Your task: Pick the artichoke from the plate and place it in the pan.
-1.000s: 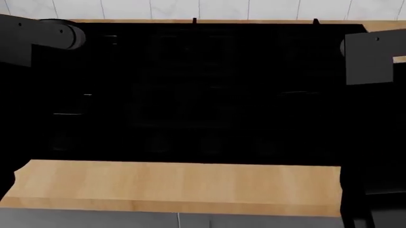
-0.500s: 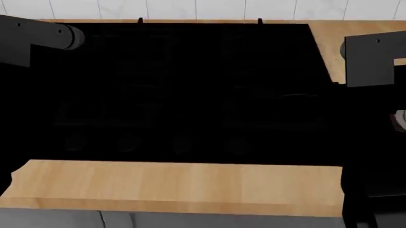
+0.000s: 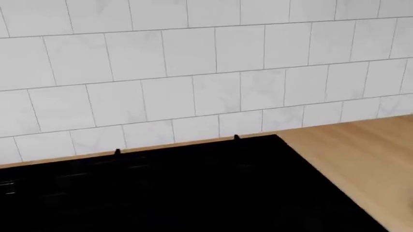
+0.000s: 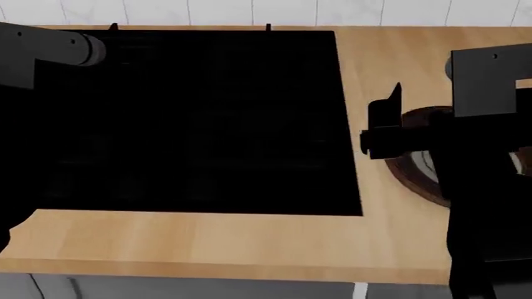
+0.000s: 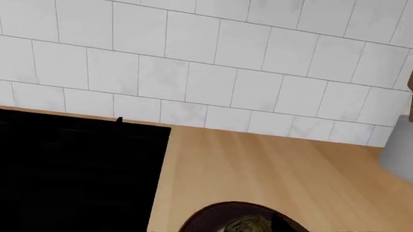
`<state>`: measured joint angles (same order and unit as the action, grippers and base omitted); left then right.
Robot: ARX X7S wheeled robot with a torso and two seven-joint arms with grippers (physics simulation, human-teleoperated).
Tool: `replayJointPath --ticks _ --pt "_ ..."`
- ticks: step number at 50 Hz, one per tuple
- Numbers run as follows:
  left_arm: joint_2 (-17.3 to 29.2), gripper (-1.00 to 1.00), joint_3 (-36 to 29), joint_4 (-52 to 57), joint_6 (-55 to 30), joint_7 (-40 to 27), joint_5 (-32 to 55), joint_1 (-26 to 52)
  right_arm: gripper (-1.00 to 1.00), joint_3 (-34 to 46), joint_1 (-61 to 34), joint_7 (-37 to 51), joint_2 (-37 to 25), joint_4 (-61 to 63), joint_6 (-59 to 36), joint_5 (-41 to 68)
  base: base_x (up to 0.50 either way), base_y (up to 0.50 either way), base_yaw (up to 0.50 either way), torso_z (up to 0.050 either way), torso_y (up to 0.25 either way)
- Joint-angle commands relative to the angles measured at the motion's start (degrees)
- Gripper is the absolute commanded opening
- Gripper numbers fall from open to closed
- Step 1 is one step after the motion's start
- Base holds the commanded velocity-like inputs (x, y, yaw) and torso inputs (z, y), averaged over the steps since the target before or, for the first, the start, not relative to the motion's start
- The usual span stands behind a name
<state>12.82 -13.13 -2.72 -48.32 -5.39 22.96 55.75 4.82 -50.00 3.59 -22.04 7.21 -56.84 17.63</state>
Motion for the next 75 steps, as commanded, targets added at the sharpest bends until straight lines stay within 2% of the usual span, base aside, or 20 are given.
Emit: replayJointPath --ticks 1,48,60,75 --pt "0.23 1.00 0.19 0.46 -0.46 -0.20 0.69 -0.21 1.00 0.02 0.02 0.13 -0.02 0.41 -0.48 0.33 0.00 -0.47 0.00 0.000 0.000" --pt "0.87 1.00 -0.45 0.54 -0.50 -0.88 2.02 -0.16 1.00 0.42 0.38 0.33 -0.45 0.77 -0.54 1.08 0.00 -0.46 0.00 0.000 0.000" --pt "1.09 1.00 -0.34 1.14 -0.85 -1.22 2.58 -0.35 1.00 0.66 0.33 0.34 -0.30 0.79 -0.85 1.43 0.00 0.00 0.00 0.000 0.000" --pt "1.29 1.00 -0.21 1.79 -1.28 -1.64 3.26 -0.41 1.00 1.13 0.04 0.55 -0.55 1.43 -1.52 1.58 0.31 -0.05 0.00 0.000 0.000"
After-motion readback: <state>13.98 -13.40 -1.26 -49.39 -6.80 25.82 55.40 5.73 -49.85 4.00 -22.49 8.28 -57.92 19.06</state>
